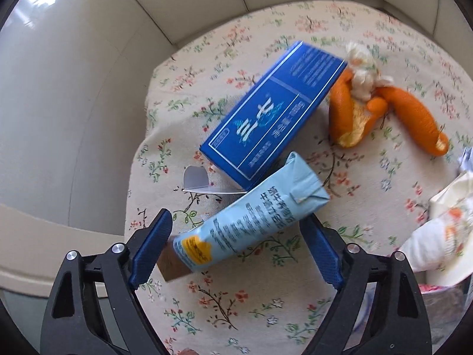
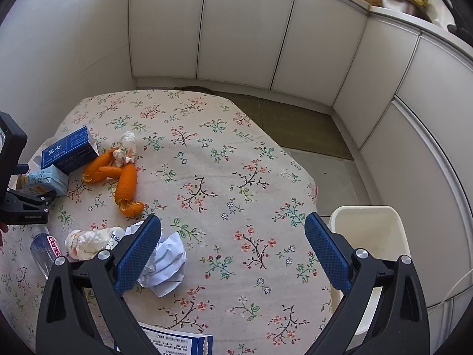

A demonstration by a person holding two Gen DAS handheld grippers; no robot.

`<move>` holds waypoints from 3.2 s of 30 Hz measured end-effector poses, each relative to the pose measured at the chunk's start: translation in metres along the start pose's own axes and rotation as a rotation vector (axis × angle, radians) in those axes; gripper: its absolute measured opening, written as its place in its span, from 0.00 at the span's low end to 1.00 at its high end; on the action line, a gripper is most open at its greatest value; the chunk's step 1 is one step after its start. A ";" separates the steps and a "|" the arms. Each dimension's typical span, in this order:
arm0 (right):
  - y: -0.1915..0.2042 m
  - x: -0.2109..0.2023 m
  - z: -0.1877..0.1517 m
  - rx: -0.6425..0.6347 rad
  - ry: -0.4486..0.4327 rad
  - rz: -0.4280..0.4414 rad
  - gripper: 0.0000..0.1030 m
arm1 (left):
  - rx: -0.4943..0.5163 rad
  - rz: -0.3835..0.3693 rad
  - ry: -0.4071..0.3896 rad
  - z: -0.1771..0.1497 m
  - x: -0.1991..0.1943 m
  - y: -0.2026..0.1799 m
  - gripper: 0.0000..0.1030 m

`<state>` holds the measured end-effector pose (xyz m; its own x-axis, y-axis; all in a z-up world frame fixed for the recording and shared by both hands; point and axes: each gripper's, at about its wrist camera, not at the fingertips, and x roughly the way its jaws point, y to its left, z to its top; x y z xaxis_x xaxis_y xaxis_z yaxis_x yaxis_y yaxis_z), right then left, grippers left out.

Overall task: Collect trash
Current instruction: 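Return both tools to the table and grasp the milk carton with the left tool, then grasp the crumpled foil ball with the right tool while the left tool holds the carton, then carry the foil ball over the bin and open the right tool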

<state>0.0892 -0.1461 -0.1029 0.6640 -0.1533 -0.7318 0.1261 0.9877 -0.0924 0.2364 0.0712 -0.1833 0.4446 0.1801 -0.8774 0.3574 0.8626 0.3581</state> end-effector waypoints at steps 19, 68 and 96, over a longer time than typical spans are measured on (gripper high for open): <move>0.009 0.028 -0.001 0.016 0.131 0.154 0.92 | -0.169 -0.380 -0.097 -0.025 -0.066 0.009 0.23; -0.014 -0.059 0.030 0.181 -0.237 0.277 0.19 | -0.447 -0.557 -0.517 0.005 -0.196 -0.004 0.23; -0.135 -0.101 0.015 0.304 -0.379 0.034 0.19 | -0.368 -0.667 -0.566 0.041 -0.229 -0.082 0.23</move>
<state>0.0159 -0.2642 -0.0064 0.8860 -0.1773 -0.4285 0.2719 0.9471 0.1703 0.1391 -0.0606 0.0013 0.6091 -0.5763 -0.5449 0.4433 0.8171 -0.3686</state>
